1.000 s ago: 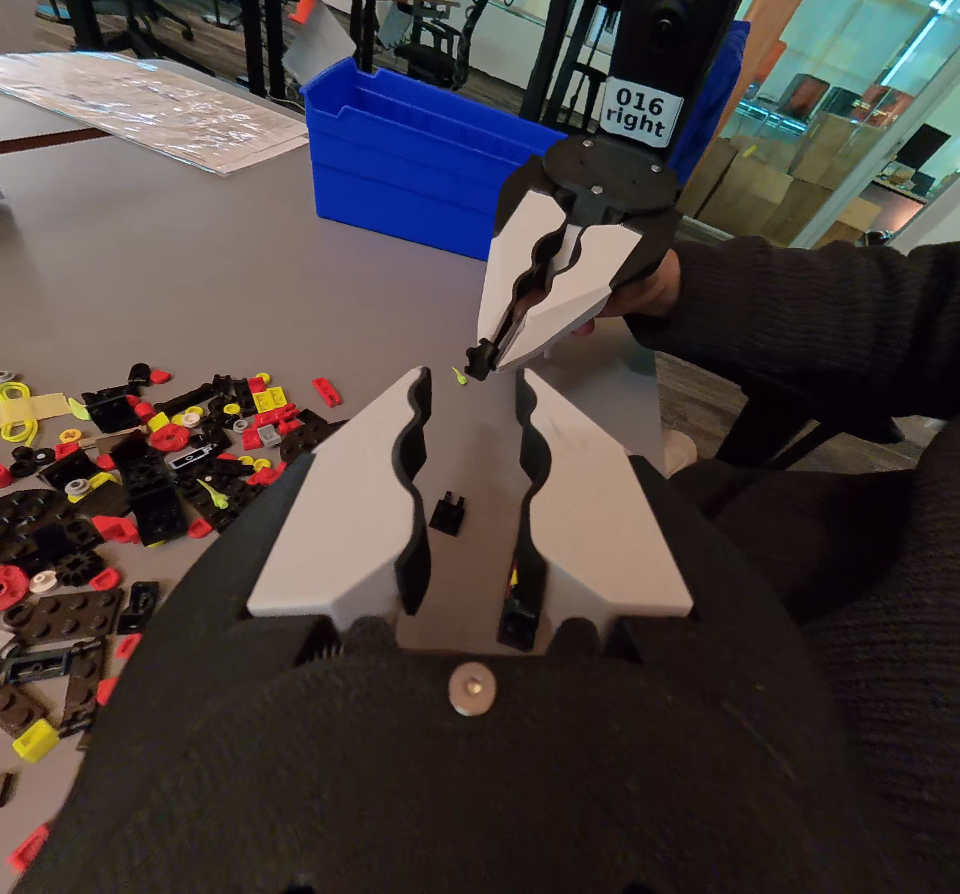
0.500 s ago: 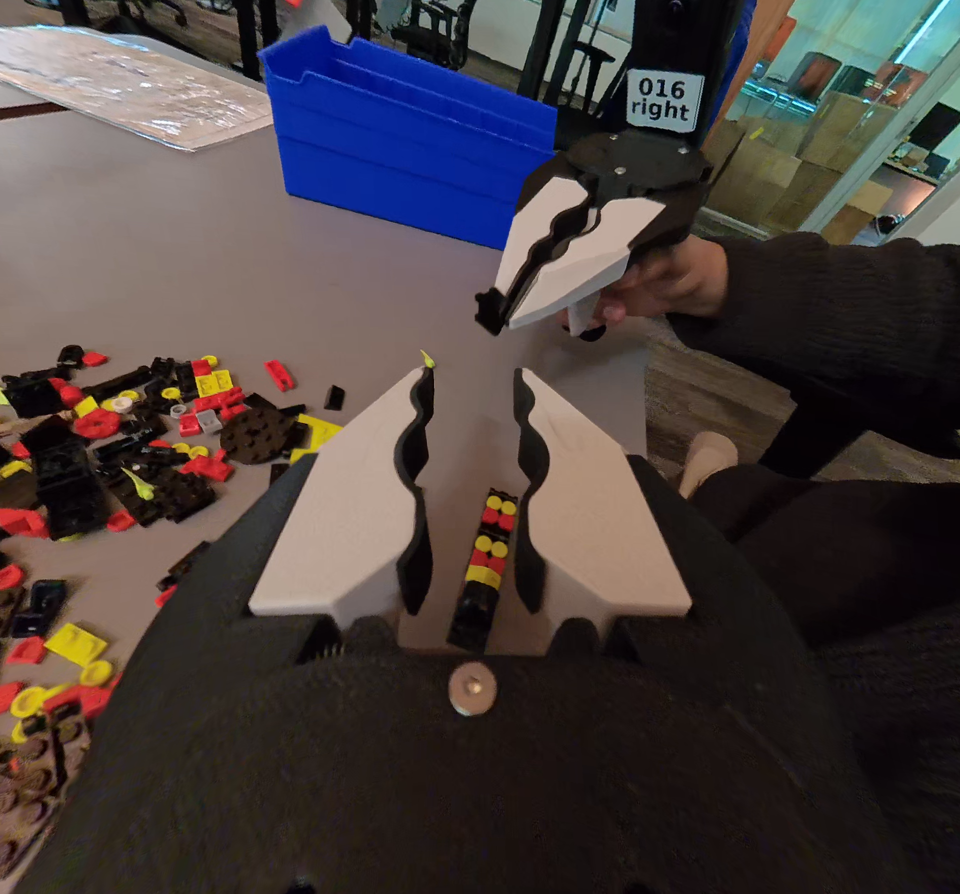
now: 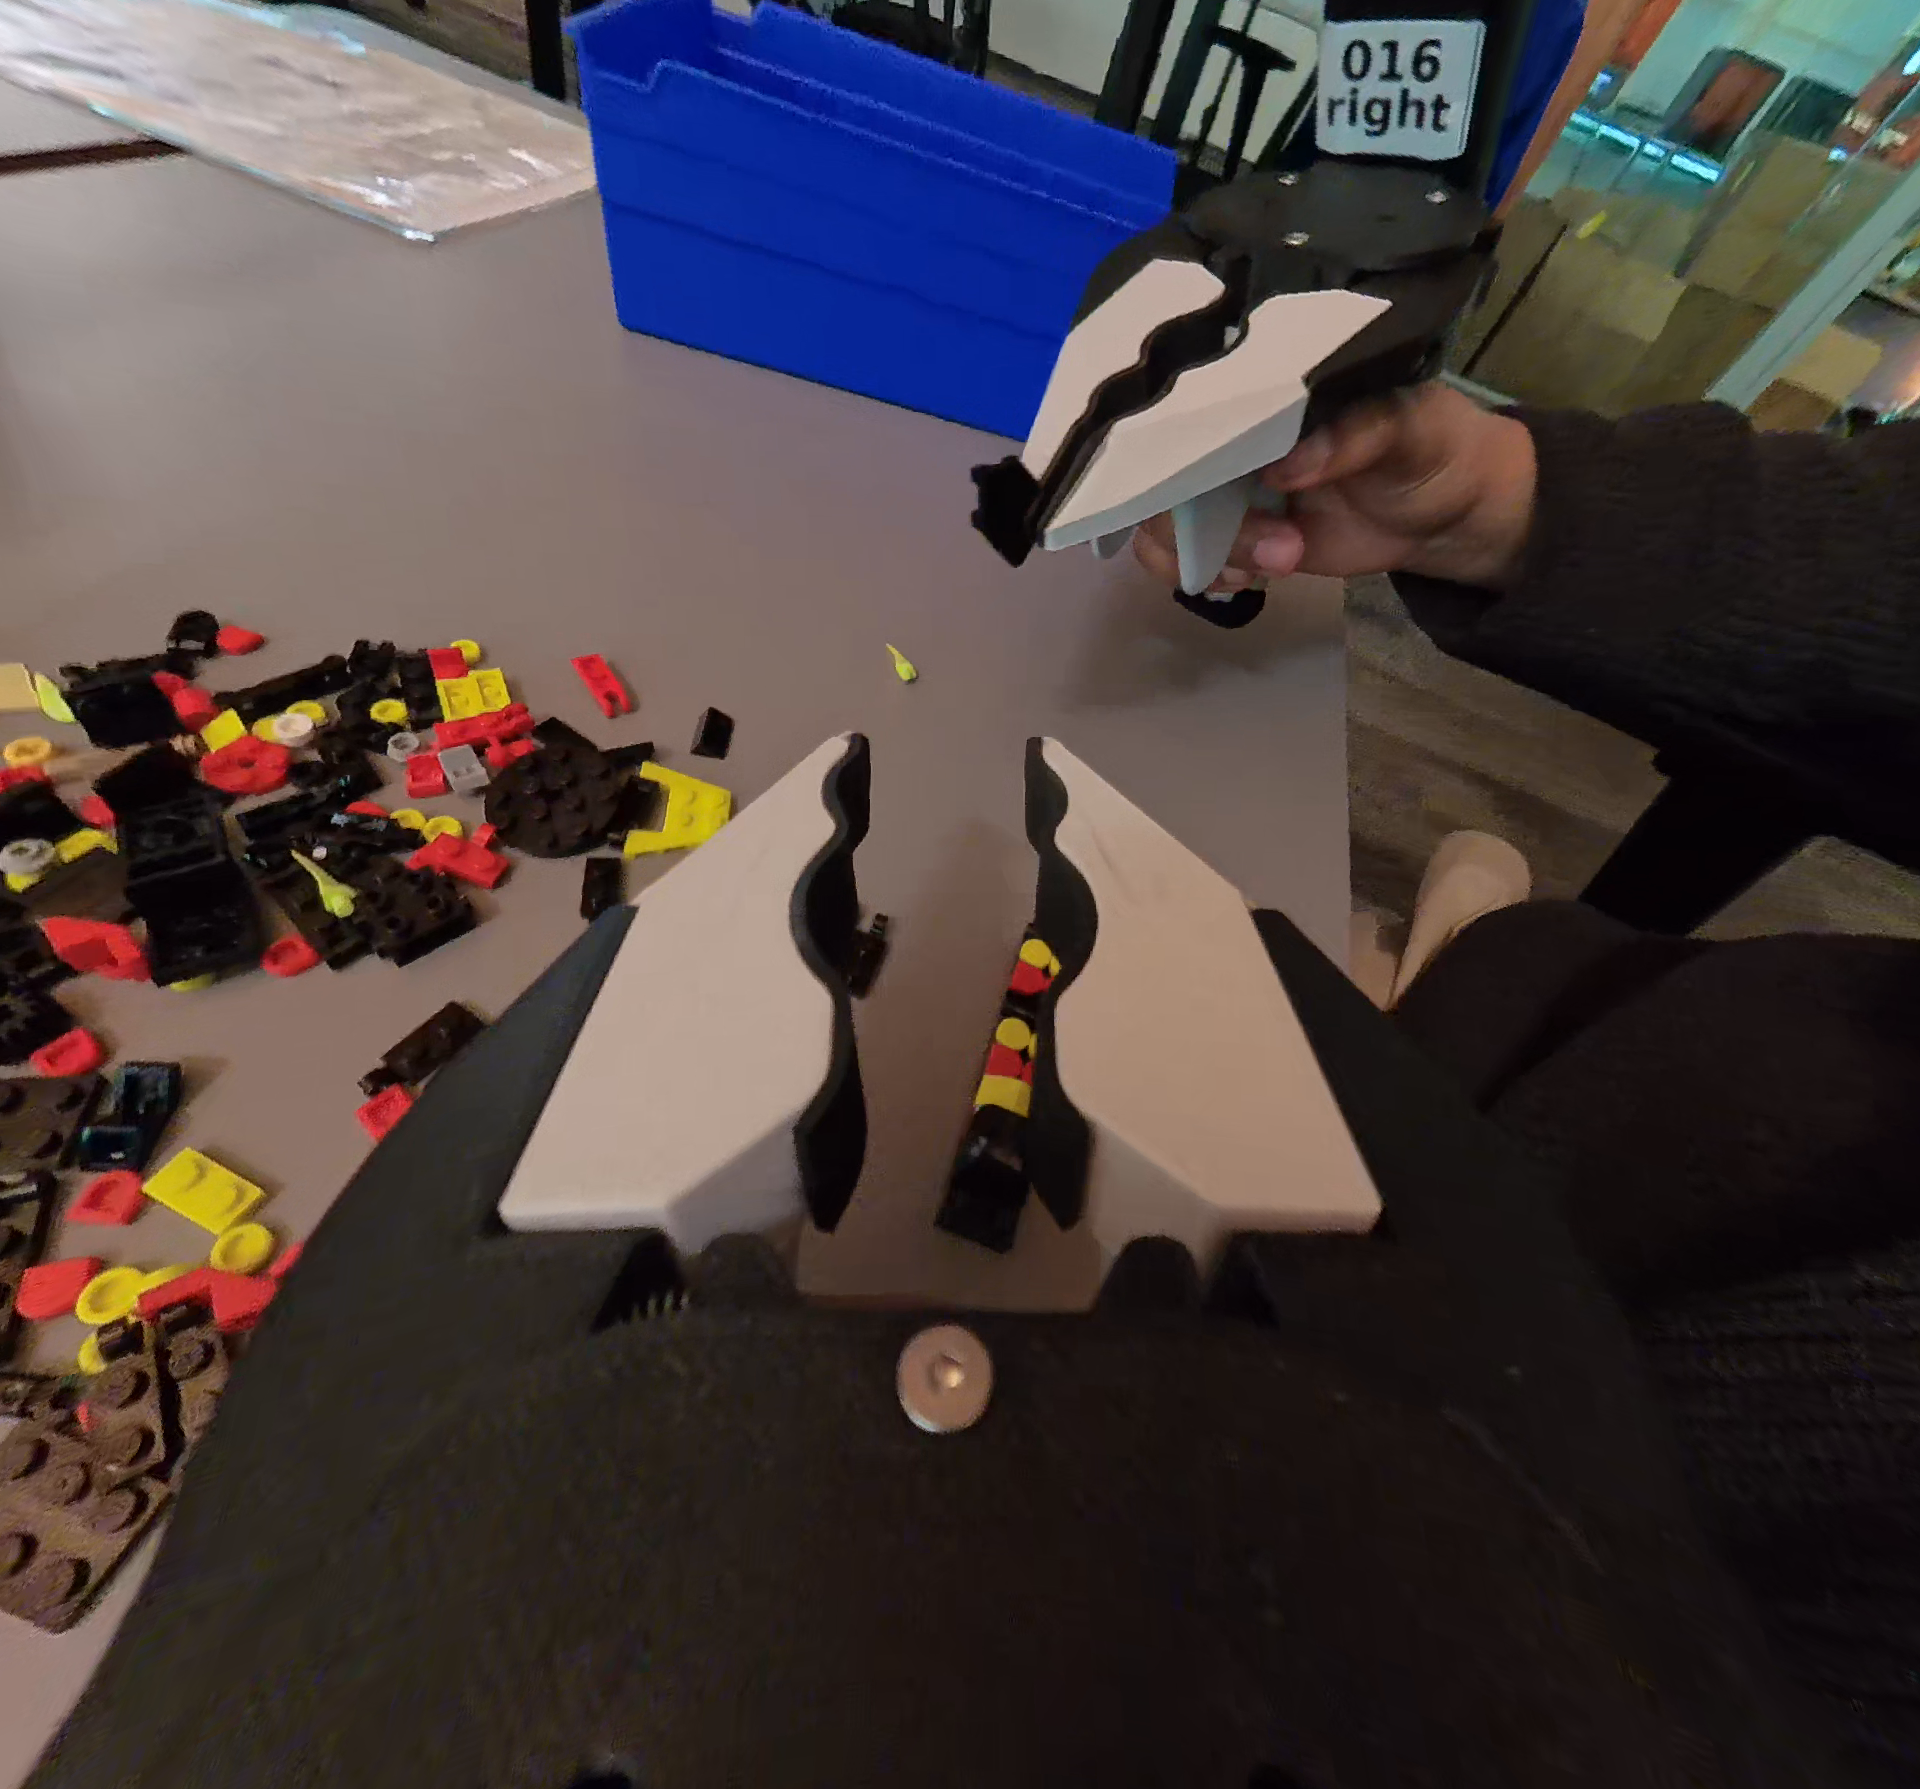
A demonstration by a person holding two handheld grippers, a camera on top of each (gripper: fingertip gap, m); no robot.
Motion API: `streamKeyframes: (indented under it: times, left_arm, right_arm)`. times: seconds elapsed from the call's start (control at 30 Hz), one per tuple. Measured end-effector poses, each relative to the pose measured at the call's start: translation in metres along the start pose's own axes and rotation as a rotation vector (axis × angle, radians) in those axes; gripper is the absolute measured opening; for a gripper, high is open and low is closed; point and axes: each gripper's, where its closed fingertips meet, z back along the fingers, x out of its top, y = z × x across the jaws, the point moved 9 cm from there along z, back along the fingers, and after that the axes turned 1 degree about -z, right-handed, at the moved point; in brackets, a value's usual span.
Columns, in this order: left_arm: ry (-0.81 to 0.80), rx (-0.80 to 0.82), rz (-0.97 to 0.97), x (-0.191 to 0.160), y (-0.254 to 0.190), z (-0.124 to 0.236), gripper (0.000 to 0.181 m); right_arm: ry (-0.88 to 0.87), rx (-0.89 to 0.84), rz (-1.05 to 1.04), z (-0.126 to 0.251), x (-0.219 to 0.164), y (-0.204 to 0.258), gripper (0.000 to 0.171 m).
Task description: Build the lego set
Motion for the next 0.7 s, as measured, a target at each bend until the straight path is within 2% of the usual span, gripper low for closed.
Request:
streamKeyframes:
  times: [0.23, 0.43, 0.6, 0.7]
  left_arm:
    - [-0.039, -0.004, 0.107, 0.002, 0.01, 0.007, 0.027]
    - [-0.026, -0.111, 0.109, 0.002, 0.001, 0.004, 0.027]
    - [0.014, -0.254, 0.086, 0.001, -0.011, 0.005, 0.028]
    - [0.074, -0.272, 0.027, -0.005, -0.014, 0.004, 0.029]
  right_arm:
    - [0.001, 0.025, -0.001, -0.004, 0.003, 0.001, 0.001]
    - [0.028, 0.07, 0.057, -0.006, 0.003, 0.01, 0.002]
    - [0.154, 0.151, 0.153, -0.014, -0.008, 0.021, 0.001]
    - [0.22, 0.214, 0.17, -0.02, -0.017, 0.027, 0.001]
